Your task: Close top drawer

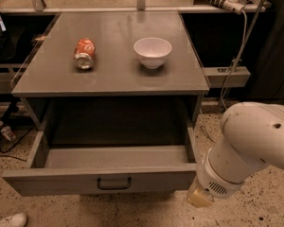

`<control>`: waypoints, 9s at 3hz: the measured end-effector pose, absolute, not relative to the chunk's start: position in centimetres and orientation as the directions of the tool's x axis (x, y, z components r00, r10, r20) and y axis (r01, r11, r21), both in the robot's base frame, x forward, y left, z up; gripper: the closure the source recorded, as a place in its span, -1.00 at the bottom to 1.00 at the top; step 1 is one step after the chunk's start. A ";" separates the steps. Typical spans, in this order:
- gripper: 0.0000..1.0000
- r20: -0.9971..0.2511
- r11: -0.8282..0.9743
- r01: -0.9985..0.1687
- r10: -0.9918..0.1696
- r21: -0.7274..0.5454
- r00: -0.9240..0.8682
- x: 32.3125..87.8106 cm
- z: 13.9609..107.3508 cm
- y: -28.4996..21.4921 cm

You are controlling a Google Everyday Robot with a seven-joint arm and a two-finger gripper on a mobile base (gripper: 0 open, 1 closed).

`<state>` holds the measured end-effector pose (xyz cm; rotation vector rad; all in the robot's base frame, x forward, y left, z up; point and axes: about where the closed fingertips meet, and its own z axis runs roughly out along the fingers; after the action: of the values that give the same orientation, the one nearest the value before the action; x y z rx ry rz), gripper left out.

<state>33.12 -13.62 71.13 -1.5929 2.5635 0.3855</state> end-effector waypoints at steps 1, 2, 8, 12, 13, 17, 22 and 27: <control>1.00 -0.239 0.424 -0.893 -0.861 0.149 -0.449 35.2 69.8 -12.3; 1.00 -0.254 0.422 -0.896 -0.860 0.136 -0.443 37.0 69.2 -11.4; -1.00 -0.258 0.417 -0.899 -0.861 0.135 -0.438 38.1 68.4 -10.6; 0.31 -0.251 0.413 -0.902 -0.867 0.123 -0.431 38.7 68.6 -10.5; 0.78 -0.255 0.427 -0.898 -0.862 0.102 -0.439 41.4 69.4 -10.6; 0.62 -0.221 0.443 -0.894 -0.867 0.068 -0.447 47.1 68.9 -9.6; -1.00 -0.221 0.443 -0.894 -0.867 0.068 -0.447 47.1 68.9 -9.6; 1.00 -0.207 0.462 -0.887 -0.866 0.018 -0.455 49.7 68.9 -8.8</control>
Offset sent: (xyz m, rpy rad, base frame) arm 0.0612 0.0329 -0.0271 0.0368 -0.0617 -0.0060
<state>49.67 -8.80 68.88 -1.5361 2.5383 0.1843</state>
